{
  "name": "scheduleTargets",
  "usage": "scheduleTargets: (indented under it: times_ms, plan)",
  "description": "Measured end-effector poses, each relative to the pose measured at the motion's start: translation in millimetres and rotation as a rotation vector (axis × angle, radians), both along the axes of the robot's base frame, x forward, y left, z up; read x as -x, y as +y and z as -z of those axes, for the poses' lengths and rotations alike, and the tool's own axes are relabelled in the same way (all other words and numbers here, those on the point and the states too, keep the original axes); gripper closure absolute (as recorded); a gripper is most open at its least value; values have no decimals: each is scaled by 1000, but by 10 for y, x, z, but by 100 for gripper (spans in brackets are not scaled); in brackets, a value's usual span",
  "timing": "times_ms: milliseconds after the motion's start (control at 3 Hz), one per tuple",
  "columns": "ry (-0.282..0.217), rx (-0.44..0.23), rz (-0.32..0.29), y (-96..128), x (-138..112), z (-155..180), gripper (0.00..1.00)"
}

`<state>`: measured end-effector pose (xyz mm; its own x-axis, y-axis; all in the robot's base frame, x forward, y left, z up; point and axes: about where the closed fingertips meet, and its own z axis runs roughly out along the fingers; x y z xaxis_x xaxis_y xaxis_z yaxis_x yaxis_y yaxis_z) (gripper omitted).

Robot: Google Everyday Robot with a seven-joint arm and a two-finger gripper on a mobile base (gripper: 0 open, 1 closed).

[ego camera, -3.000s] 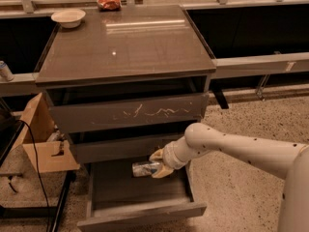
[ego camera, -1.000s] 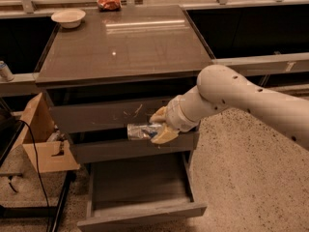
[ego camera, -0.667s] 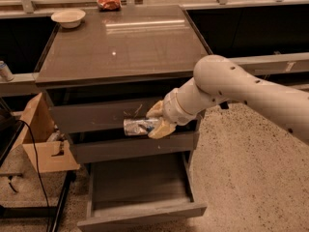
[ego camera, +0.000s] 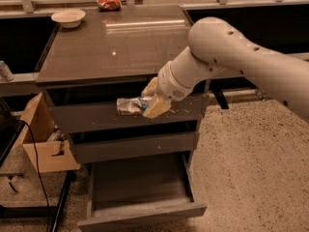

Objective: Pick redbull can from bottom drawer and place on counter

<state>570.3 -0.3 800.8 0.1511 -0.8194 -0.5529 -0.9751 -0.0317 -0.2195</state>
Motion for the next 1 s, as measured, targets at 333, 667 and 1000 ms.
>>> scheduleTargets:
  times_ms: [333, 667, 1000]
  plan:
    - [-44, 20, -12, 114, -162, -379, 100]
    - [-73, 29, -29, 243, -376, -620, 100]
    - [-87, 46, -45, 407, -671, -799, 100]
